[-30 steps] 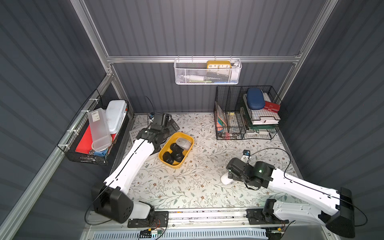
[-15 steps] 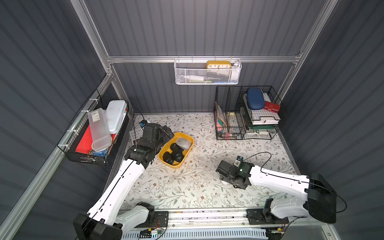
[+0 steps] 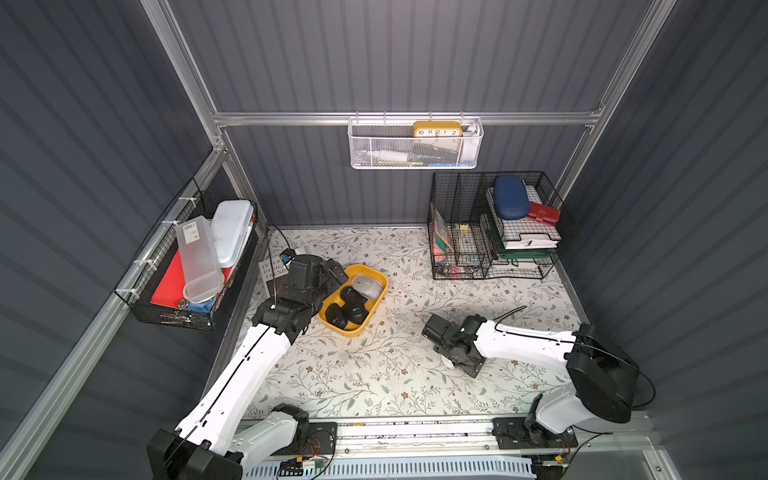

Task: Put the mouse in the storage box
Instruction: Pick up the mouse from the center of the board.

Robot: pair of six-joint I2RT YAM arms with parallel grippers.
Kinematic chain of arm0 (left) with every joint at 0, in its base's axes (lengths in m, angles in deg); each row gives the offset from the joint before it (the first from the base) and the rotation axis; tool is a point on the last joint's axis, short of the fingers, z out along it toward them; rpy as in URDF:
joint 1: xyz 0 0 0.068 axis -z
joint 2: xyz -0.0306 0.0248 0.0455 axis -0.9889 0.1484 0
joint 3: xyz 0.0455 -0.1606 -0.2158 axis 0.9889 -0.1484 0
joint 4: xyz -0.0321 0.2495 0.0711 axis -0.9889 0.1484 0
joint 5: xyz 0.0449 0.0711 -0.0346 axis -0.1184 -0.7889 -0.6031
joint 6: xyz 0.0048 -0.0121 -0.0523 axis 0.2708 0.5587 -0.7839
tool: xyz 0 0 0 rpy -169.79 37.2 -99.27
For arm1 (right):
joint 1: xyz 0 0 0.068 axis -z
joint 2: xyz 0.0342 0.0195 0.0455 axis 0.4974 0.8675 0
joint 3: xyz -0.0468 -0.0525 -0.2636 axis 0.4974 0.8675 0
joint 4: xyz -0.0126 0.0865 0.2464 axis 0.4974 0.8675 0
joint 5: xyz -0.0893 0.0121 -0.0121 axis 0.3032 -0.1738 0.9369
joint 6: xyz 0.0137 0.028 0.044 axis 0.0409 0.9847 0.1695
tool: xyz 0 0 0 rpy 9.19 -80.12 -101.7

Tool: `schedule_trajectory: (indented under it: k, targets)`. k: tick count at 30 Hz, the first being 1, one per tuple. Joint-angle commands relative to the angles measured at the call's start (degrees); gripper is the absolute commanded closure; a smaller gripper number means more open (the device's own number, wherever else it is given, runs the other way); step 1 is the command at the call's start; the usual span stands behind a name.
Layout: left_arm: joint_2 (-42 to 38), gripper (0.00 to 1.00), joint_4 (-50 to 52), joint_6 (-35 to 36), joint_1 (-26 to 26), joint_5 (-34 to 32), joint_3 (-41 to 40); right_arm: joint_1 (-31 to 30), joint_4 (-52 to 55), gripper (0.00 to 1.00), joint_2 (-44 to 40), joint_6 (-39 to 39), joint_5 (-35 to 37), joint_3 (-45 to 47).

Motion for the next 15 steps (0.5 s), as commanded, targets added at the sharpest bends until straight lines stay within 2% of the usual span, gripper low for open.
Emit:
schedule_trajectory:
  k: [1,5,11,15]
  targets:
    - [0.4,0.01,-1.3,0.2,-0.2,-0.1,-0.6,0.2,0.2,0.12,0.1,1.6,-0.3,-0.4]
    - [1.0,0.01,-1.7,0.3,-0.3,-0.1,-0.7,0.5,-1.5,0.12,0.4,2.9,0.8,0.8]
    - [0.6,0.01,-1.9,0.0,-0.2,0.2,-0.6,2.9,-4.6,0.13,3.0,2.0,-3.3,0.9]
    - [-0.2,0.01,-1.8,0.3,-0.3,0.4,-1.4,3.2,-4.9,0.17,3.2,1.3,-3.0,1.0]
